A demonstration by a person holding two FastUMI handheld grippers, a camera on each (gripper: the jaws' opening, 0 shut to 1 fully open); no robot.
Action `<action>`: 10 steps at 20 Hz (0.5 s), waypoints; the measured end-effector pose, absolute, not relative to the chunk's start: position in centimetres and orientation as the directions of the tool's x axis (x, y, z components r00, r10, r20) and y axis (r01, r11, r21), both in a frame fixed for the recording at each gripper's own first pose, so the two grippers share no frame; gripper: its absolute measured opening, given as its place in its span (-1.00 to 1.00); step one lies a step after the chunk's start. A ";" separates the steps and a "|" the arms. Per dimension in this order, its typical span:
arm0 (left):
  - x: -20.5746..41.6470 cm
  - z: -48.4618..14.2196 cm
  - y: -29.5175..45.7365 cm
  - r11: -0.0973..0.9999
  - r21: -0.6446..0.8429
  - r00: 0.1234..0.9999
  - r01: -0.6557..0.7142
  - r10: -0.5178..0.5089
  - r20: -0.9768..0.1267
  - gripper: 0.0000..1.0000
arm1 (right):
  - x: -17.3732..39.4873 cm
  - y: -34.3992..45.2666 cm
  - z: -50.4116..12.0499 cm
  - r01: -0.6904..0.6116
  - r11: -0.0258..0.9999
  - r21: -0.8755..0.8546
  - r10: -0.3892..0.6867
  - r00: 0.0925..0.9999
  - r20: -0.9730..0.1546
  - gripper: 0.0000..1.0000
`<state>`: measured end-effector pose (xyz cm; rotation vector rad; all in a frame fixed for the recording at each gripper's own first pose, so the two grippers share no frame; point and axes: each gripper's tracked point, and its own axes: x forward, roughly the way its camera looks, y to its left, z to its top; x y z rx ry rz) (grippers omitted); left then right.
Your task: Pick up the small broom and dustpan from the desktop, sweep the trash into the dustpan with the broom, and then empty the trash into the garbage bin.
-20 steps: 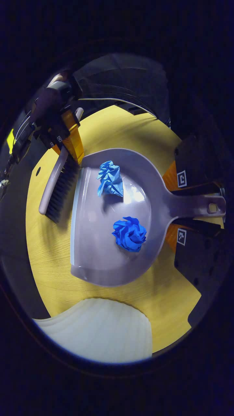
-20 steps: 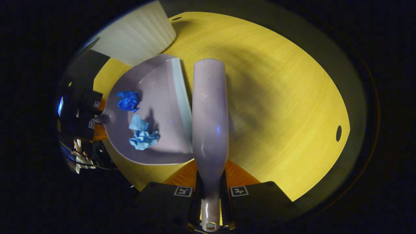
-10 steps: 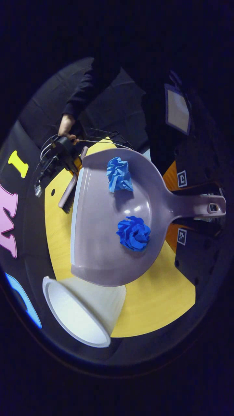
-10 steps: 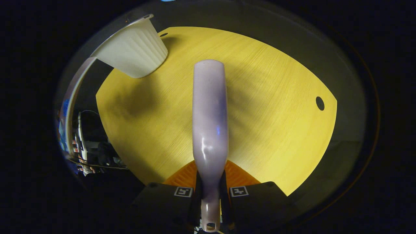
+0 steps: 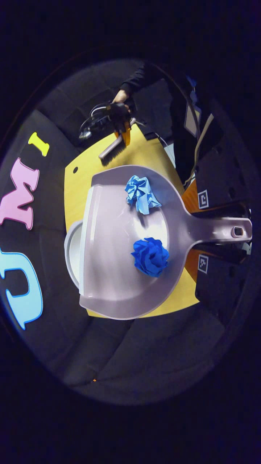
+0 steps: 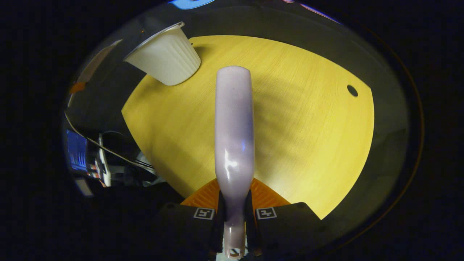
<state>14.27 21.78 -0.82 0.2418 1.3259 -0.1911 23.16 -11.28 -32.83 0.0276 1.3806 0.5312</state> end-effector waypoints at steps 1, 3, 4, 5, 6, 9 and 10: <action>16.0 -1.2 23.7 0.964 0.089 0.232 0.252 0.029 -0.972 -0.41 | 22.9 -11.3 -32.7 -0.315 0.885 0.344 0.391 0.099 -0.915 -0.45; 19.4 -1.9 26.4 0.955 0.146 0.222 0.260 0.088 -0.971 -0.41 | 22.8 -10.6 -34.1 -0.293 0.887 0.356 0.404 0.124 -0.906 -0.45; 20.6 -2.1 27.0 0.946 0.174 0.207 0.274 0.118 -0.971 -0.41 | 22.7 -10.4 -34.0 -0.279 0.889 0.363 0.412 0.141 -0.900 -0.45; 21.9 -2.5 27.4 0.936 0.192 0.190 0.295 0.140 -0.972 -0.41 | 22.8 -10.2 -34.0 -0.257 0.890 0.377 0.423 0.157 -0.892 -0.45; 23.3 -3.0 27.5 0.922 0.209 0.169 0.326 0.161 -0.972 -0.41 | 22.6 -10.1 -34.1 -0.235 0.891 0.389 0.432 0.170 -0.886 -0.45; 24.1 -2.2 27.9 0.856 0.278 0.116 0.436 0.253 -0.961 -0.41 | 22.3 -9.9 -33.9 -0.219 0.892 0.395 0.434 0.178 -0.883 -0.45; 24.4 -1.4 27.9 0.820 0.309 0.106 0.481 0.296 -0.949 -0.41 | 22.4 -9.9 -33.8 -0.217 0.890 0.401 0.440 0.176 -0.880 -0.45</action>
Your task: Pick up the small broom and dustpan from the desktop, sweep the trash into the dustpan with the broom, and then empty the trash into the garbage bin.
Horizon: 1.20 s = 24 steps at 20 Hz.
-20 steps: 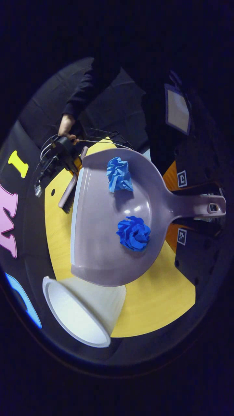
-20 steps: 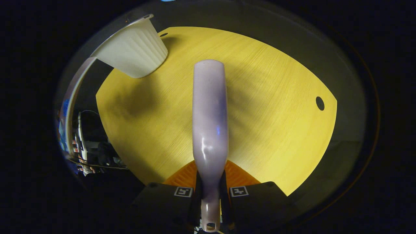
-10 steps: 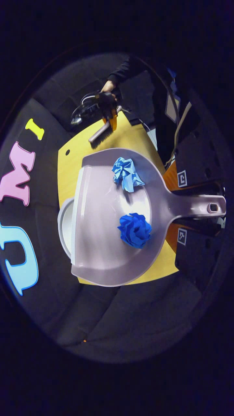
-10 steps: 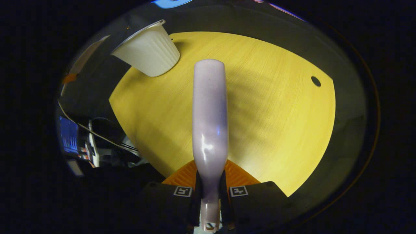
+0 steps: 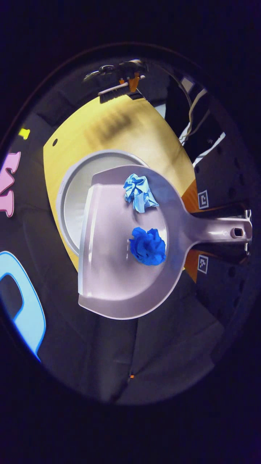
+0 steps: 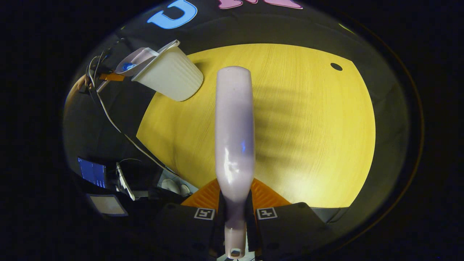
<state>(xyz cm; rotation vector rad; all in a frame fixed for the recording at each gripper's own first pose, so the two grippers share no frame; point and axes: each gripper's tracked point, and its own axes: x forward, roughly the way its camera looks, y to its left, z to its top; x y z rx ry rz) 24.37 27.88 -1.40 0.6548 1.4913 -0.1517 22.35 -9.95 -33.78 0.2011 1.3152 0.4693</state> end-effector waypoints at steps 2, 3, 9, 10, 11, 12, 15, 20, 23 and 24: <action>23.9 -0.2 28.1 0.755 0.361 0.104 0.548 0.367 -0.924 -0.41 | 22.5 -10.0 -33.8 -0.206 0.885 0.417 0.453 0.177 -0.874 -0.46; 23.3 0.0 28.4 0.736 0.374 0.099 0.564 0.390 -0.916 -0.41 | 22.5 -10.1 -33.9 -0.203 0.884 0.421 0.456 0.174 -0.873 -0.45; 22.5 -0.6 28.0 0.593 0.460 0.106 0.661 0.534 -0.839 -0.41 | 22.4 -9.6 -33.9 -0.179 0.873 0.453 0.482 0.176 -0.858 -0.45; 23.7 0.4 28.0 0.595 0.459 0.107 0.659 0.531 -0.841 -0.41 | 22.3 -9.7 -33.9 -0.174 0.875 0.452 0.480 0.181 -0.858 -0.45; 23.9 0.4 27.8 0.604 0.462 0.117 0.649 0.521 -0.845 -0.41 | 22.4 -9.9 -33.9 -0.170 0.877 0.450 0.477 0.186 -0.859 -0.45; 24.2 0.3 27.6 0.616 0.466 0.137 0.635 0.504 -0.853 -0.41 | 22.3 -9.8 -33.7 -0.159 0.875 0.456 0.480 0.182 -0.858 -0.45; 23.6 0.6 25.9 0.683 0.471 0.212 0.558 0.432 -0.877 -0.41 | 23.2 -10.0 -33.4 -0.136 0.856 0.499 0.517 0.190 -0.835 -0.45; 20.0 3.5 19.9 0.774 0.443 0.401 0.452 0.267 -0.876 -0.41 | 24.4 -10.3 -33.0 -0.162 0.871 0.464 0.489 0.198 -0.849 -0.45; 17.5 4.7 13.5 0.811 0.363 0.491 0.458 0.110 -0.864 -0.41 | 25.5 -11.8 -34.0 -0.203 0.902 0.381 0.421 0.217 -0.881 -0.46; 16.4 4.1 11.0 0.829 0.309 0.500 0.465 0.042 -0.865 -0.41 | 25.8 -12.1 -34.2 -0.206 0.910 0.358 0.401 0.226 -0.888 -0.46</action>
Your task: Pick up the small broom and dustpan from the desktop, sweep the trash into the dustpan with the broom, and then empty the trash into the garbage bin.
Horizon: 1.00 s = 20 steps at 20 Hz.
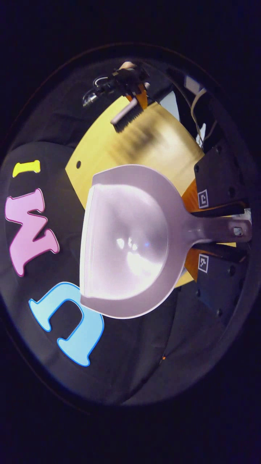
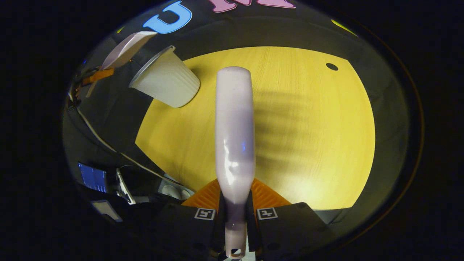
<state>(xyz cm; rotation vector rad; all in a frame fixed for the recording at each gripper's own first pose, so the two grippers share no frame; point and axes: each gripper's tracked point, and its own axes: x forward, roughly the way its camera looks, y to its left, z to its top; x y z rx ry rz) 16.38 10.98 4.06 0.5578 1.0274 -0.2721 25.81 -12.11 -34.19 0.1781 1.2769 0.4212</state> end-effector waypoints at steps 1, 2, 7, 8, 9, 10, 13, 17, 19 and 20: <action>15.4 3.1 8.5 0.847 0.246 0.498 0.471 -0.025 -0.867 -0.44 | 26.1 -12.5 -34.6 -0.204 0.918 0.340 0.383 0.232 -0.894 -0.46; 14.2 1.6 6.2 0.859 0.183 0.494 0.477 -0.090 -0.865 -0.41 | 26.3 -13.1 -34.9 -0.198 0.927 0.318 0.361 0.238 -0.902 -0.46; 12.0 -5.9 -2.5 0.904 -0.032 0.482 0.426 -0.257 -0.838 -0.41 | 28.2 -15.2 -38.5 -0.149 0.971 0.188 0.222 0.264 -0.939 -0.45; 12.3 -8.2 -3.5 0.915 -0.063 0.474 0.398 -0.263 -0.840 -0.41 | 28.7 -15.2 -39.2 -0.119 0.974 0.192 0.217 0.254 -0.943 -0.45; 12.5 -10.5 -4.4 0.928 -0.083 0.468 0.363 -0.259 -0.845 -0.41 | 29.4 -15.3 -40.0 -0.083 0.978 0.190 0.205 0.244 -0.948 -0.46; 12.9 -12.9 -4.9 0.937 -0.094 0.459 0.337 -0.251 -0.852 -0.41 | 29.9 -15.3 -40.8 -0.052 0.980 0.190 0.197 0.233 -0.952 -0.45; 12.0 -19.1 -4.5 0.963 -0.093 0.416 0.254 -0.195 -0.888 -0.41 | 30.3 -15.2 -43.0 -0.029 0.990 0.139 0.142 0.190 -0.971 -0.45; 11.1 -24.9 -3.3 0.981 -0.063 0.329 0.184 -0.121 -0.937 -0.41 | 29.4 -13.9 -44.3 0.006 0.994 0.113 0.111 0.141 -0.984 -0.45; 10.3 -26.0 -3.5 0.987 -0.035 0.297 0.155 -0.080 -0.952 -0.40 | 29.5 -13.6 -44.8 0.020 0.992 0.122 0.119 0.120 -0.986 -0.45; 10.0 -26.4 -3.9 0.990 -0.039 0.289 0.134 -0.077 -0.954 -0.41 | 29.4 -13.6 -44.6 0.022 0.992 0.124 0.121 0.113 -0.986 -0.45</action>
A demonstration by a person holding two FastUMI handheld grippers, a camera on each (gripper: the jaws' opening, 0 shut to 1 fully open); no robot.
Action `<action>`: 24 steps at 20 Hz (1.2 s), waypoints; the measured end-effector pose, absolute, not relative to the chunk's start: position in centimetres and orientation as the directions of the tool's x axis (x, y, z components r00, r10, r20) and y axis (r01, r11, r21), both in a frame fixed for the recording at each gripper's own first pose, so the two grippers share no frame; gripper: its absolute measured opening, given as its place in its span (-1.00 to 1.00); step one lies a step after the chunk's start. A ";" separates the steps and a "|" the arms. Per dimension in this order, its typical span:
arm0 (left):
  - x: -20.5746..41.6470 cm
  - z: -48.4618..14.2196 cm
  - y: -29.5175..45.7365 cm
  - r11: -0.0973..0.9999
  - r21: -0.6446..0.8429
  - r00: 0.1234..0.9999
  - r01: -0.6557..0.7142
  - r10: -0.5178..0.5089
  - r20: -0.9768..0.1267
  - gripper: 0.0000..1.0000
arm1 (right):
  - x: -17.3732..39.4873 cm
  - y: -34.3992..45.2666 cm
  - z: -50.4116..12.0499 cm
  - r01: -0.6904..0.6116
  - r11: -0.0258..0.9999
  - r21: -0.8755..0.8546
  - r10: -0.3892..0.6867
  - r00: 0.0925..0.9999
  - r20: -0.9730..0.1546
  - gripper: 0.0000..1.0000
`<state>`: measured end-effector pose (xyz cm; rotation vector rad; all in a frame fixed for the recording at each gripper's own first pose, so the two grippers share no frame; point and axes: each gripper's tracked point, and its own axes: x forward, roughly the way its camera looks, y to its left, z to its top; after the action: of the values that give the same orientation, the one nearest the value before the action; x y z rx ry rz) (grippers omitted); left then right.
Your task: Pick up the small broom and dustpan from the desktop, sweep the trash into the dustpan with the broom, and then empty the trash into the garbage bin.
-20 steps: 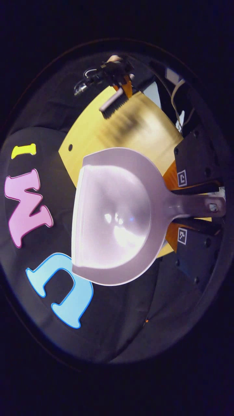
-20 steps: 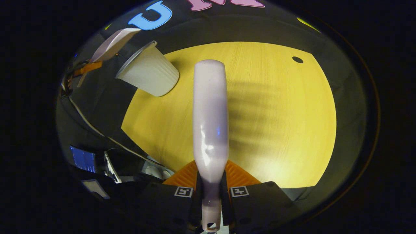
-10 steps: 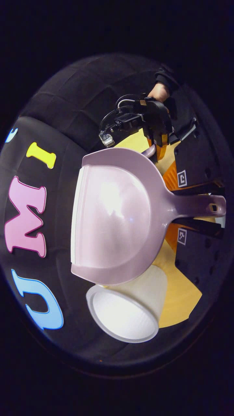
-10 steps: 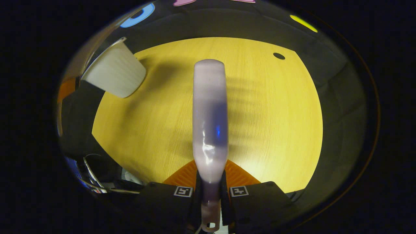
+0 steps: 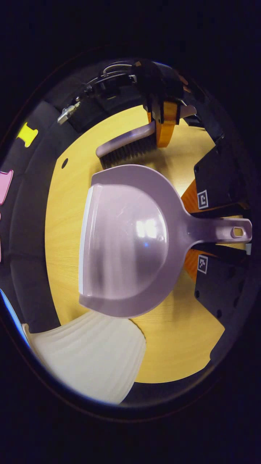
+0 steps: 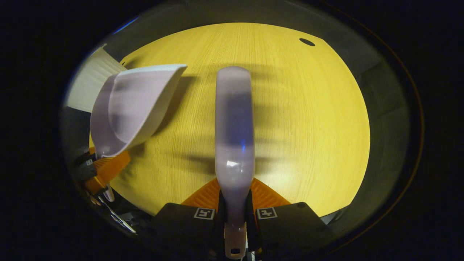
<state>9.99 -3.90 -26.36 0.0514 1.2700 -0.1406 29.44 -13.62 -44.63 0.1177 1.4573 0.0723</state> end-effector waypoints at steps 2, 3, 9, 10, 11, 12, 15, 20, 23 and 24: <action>9.8 -26.7 -3.9 0.994 -0.047 0.269 0.095 -0.071 -0.961 -0.41 | 29.4 -13.9 -44.4 0.017 0.994 0.112 0.109 0.094 -0.990 -0.45; 9.8 -26.6 -3.9 0.996 -0.052 0.260 0.078 -0.070 -0.963 -0.41 | 29.4 -14.0 -44.3 0.015 0.994 0.105 0.104 0.082 -0.991 -0.45; 9.1 -27.2 -4.1 0.994 -0.109 0.185 0.010 -0.109 -0.977 -0.41 | 30.5 -13.9 -44.4 0.037 0.994 0.102 0.101 0.041 -0.994 -0.45; 9.0 -27.4 -4.1 0.995 -0.099 0.180 0.019 -0.101 -0.978 -0.41 | 30.4 -13.8 -44.6 0.048 0.993 0.105 0.104 0.034 -0.994 -0.45; 8.8 -27.4 -4.0 0.996 -0.089 0.171 0.030 -0.092 -0.981 -0.41 | 30.4 -13.8 -44.5 0.055 0.992 0.109 0.108 0.029 -0.994 -0.46; 8.9 -27.4 -4.1 0.996 -0.085 0.164 0.037 -0.090 -0.982 -0.41 | 30.3 -13.6 -44.4 0.059 0.992 0.109 0.107 0.028 -0.994 -0.45; 9.1 -27.2 -4.8 0.990 -0.125 0.147 0.064 -0.134 -0.980 -0.36 | 30.1 -14.9 -44.3 0.038 0.997 0.069 0.068 0.035 -0.997 -0.33; 8.2 -25.8 -5.8 0.990 -0.117 0.168 0.080 -0.130 -0.977 0.47 | 30.8 -15.0 -42.3 0.055 0.994 0.097 0.091 0.105 -0.990 0.82; 7.5 -23.7 -5.7 0.992 -0.109 0.211 0.067 -0.121 -0.970 0.48 | 31.5 -15.0 -40.1 0.063 0.990 0.126 0.112 0.184 -0.976 0.92; 6.9 -22.7 -5.8 0.992 -0.113 0.237 0.063 -0.125 -0.963 0.48 | 31.6 -15.1 -39.1 0.053 0.990 0.129 0.114 0.222 -0.968 1.00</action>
<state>6.95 -5.77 -22.69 -0.0546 1.3253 -0.1285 31.59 -15.15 -39.08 0.1456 1.3472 0.0424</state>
